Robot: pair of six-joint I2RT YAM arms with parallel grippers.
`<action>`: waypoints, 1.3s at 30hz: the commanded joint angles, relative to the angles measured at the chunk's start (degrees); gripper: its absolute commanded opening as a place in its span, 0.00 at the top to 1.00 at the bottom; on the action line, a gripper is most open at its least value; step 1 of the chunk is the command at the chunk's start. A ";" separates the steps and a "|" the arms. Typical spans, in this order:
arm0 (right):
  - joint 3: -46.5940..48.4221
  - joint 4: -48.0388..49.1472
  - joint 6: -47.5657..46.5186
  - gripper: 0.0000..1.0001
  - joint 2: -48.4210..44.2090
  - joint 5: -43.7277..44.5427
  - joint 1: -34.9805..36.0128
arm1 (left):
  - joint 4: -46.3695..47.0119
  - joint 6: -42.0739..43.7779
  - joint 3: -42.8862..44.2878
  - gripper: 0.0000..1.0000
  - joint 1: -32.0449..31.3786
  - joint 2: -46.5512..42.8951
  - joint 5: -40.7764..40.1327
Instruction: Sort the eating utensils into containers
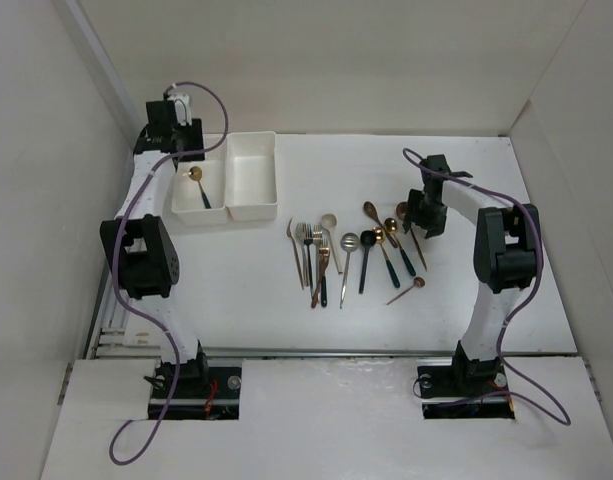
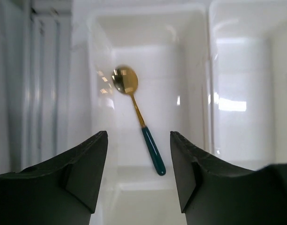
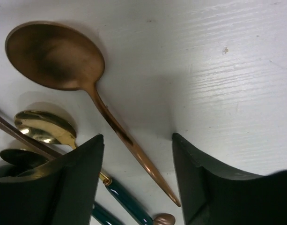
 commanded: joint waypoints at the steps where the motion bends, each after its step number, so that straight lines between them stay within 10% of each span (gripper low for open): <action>1: 1.16 0.15 -1.13 0.38 2.19 0.04 0.17 | 0.81 1.31 7.92 0.46 0.08 -7.35 -2.14; 6: 1.69 -0.46 -1.13 0.77 2.81 0.04 0.17 | 2.38 -2.01 12.24 0.46 0.08 -10.51 -3.55; 9: 2.22 -0.99 -1.66 1.00 3.33 0.04 0.17 | 2.92 -4.13 12.24 0.28 0.08 -13.41 1.00; 23: 20.39 -0.03 -0.34 1.00 -13.18 16.13 9.57 | -10.79 3.33 9.87 0.24 -12.48 -13.42 32.92; 39: 26.12 24.14 10.64 1.00 -14.51 -3.91 28.56 | -6.31 -2.72 9.35 0.12 -22.50 -10.34 49.79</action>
